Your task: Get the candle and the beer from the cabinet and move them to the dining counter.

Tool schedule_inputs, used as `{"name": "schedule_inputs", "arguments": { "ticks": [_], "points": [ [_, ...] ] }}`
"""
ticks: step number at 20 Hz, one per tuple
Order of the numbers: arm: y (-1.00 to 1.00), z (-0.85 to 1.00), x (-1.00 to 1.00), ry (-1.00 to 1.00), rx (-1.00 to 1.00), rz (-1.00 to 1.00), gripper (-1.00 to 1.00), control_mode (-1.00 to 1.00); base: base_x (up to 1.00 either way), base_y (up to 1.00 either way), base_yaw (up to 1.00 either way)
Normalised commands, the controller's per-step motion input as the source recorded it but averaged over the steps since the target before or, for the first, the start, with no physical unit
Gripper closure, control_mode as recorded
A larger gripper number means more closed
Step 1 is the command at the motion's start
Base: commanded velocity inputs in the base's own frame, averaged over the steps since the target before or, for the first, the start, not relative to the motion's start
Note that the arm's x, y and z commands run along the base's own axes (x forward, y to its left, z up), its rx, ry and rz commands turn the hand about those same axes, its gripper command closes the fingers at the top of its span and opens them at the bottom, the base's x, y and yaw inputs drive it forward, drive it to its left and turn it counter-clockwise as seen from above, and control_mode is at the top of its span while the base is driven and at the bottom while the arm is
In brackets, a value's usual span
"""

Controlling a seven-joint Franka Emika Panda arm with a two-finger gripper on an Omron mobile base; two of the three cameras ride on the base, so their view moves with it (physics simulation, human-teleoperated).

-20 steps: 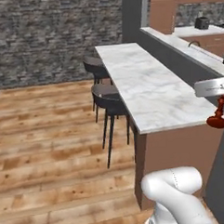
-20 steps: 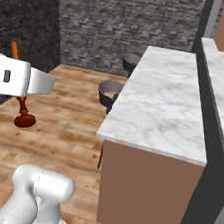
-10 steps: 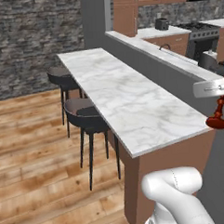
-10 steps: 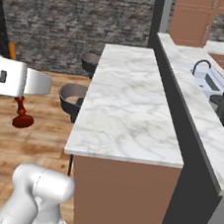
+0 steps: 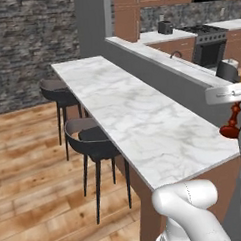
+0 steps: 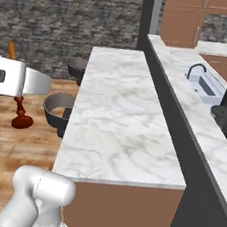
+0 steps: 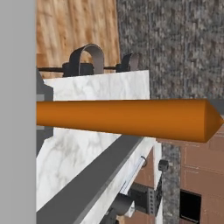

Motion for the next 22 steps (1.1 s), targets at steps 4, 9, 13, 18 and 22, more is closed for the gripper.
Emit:
{"name": "schedule_inputs", "arguments": {
  "ticks": [4,9,13,18,22],
  "points": [
    [0.0,0.0,0.0,0.0,0.0,0.0,1.0,1.0,0.64,0.07,-0.13],
    [0.14,-0.26,0.77,0.0,0.0,-0.03,1.0,-1.0,0.0,0.0,0.0],
    [0.01,-0.35,0.92,0.0,0.0,0.0,1.0,-1.0,0.0,0.0,0.0],
    [0.0,-0.3,0.98,0.01,0.02,0.03,1.0,-1.0,0.0,0.0,0.0],
    [-0.12,-0.27,0.8,0.05,0.03,0.1,1.0,-1.0,0.0,0.0,0.0]
  ]
}}
